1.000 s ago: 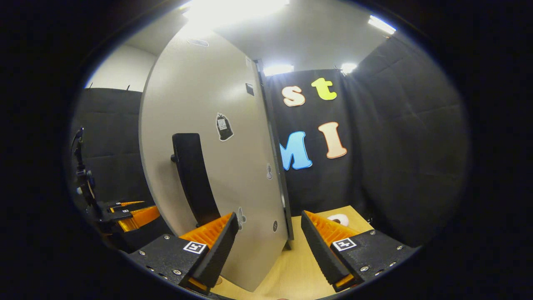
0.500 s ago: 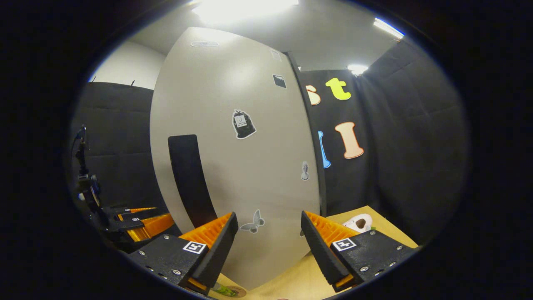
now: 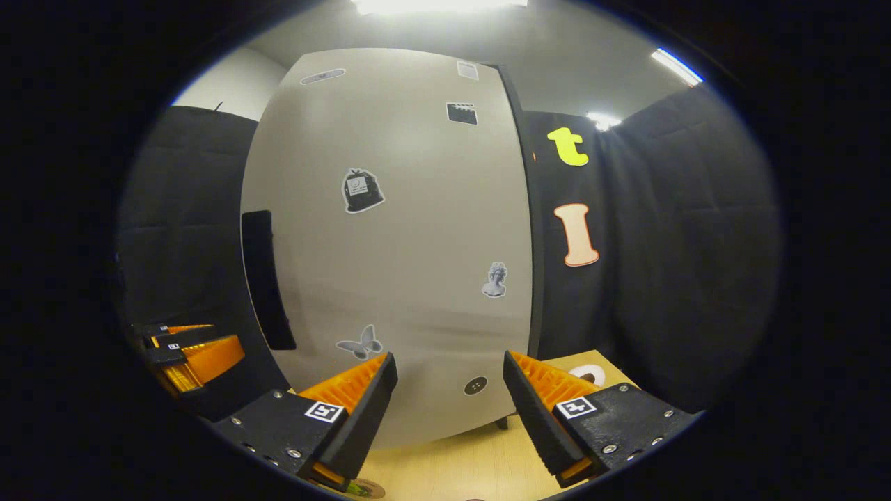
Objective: Open the cabinet door with the right hand, grasp the bottle in the cabinet with the left hand and place it on the coaster, then close the cabinet door with the right hand.
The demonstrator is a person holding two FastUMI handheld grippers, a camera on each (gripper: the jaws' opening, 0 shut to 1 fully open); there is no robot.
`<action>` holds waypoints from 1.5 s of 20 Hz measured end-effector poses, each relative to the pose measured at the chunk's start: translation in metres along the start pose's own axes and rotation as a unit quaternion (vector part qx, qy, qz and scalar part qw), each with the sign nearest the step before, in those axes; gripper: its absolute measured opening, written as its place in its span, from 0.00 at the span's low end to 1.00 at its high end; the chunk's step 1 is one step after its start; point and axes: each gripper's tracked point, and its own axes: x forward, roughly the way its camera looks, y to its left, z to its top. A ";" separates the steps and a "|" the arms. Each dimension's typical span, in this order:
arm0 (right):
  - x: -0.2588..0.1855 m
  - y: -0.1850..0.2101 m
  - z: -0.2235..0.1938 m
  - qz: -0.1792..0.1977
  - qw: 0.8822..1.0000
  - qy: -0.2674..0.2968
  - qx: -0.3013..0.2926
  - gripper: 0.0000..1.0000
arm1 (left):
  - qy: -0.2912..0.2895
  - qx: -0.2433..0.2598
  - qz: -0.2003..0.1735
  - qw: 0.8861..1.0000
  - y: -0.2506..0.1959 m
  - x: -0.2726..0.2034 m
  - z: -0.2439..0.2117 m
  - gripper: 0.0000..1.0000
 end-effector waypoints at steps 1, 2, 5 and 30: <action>0.004 -0.005 -0.001 -0.004 1.000 0.002 0.002 0.95 | -0.008 0.003 0.002 1.000 -0.005 0.002 0.006 0.71; 0.007 -0.010 0.002 -0.005 1.000 0.000 0.002 0.95 | -0.017 0.003 0.001 1.000 -0.011 0.004 0.011 0.72; 0.015 -0.014 0.012 0.001 1.000 -0.017 -0.001 0.94 | -0.025 0.017 0.008 1.000 -0.025 0.016 0.019 0.72; 0.017 -0.011 0.024 0.028 0.999 -0.029 -0.018 0.95 | -0.007 -0.018 0.035 0.999 -0.094 0.037 0.020 0.72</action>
